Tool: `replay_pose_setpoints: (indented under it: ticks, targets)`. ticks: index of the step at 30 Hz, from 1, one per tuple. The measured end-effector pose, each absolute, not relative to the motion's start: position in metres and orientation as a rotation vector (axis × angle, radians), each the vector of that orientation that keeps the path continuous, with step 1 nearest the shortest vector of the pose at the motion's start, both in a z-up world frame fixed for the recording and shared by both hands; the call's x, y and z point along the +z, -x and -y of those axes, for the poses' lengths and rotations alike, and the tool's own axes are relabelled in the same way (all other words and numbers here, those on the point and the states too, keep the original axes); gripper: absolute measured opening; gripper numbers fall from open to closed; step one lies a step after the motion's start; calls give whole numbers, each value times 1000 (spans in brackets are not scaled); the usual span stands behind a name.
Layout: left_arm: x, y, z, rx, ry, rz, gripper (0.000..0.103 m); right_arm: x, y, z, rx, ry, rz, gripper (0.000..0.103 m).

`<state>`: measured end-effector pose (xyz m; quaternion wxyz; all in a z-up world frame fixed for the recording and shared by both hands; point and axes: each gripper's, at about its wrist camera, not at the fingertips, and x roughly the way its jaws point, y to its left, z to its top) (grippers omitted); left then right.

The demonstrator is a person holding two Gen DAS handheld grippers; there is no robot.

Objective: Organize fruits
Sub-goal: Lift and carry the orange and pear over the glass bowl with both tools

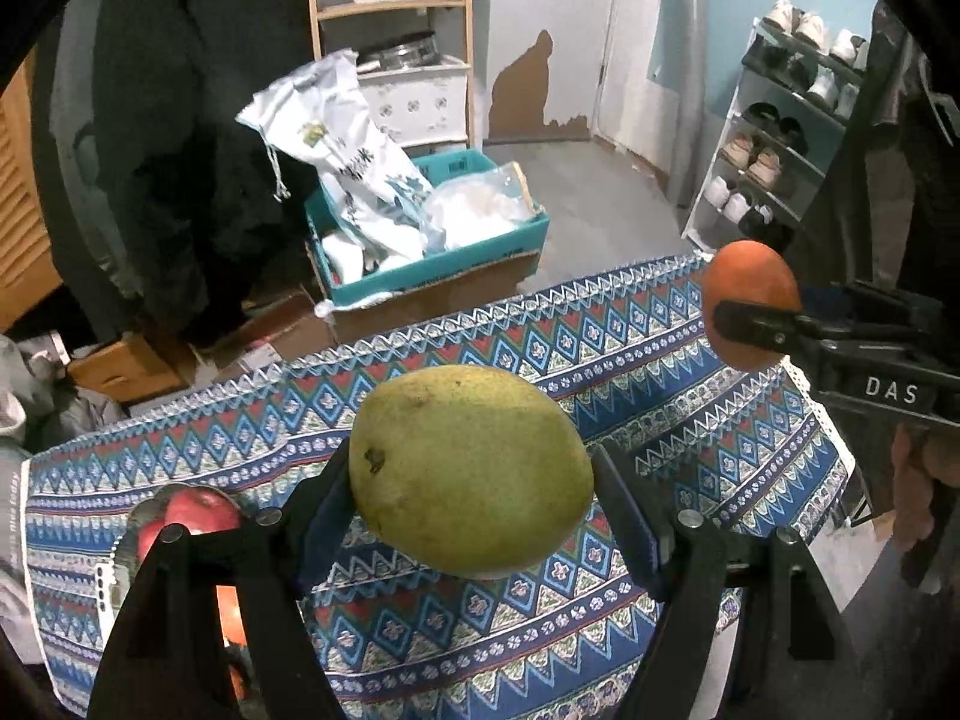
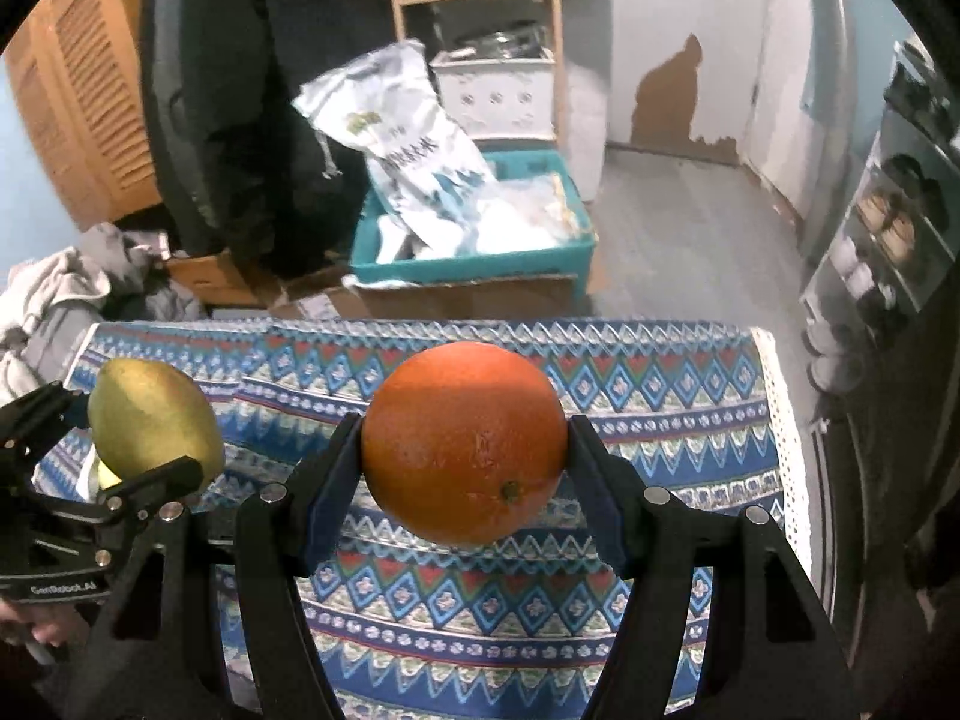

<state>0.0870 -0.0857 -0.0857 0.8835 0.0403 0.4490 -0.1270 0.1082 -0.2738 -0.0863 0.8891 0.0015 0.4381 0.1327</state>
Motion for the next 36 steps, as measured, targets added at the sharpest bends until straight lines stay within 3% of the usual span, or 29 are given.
replay_pose_setpoints:
  ticks: [14, 36]
  targets:
    - [-54, -58, 51, -241, -64, -874, 78, -48, -90, 230, 395, 30, -836, 67]
    - [-69, -38, -52, -68, 39, -907, 78, -43, -102, 108, 612, 91, -853, 67]
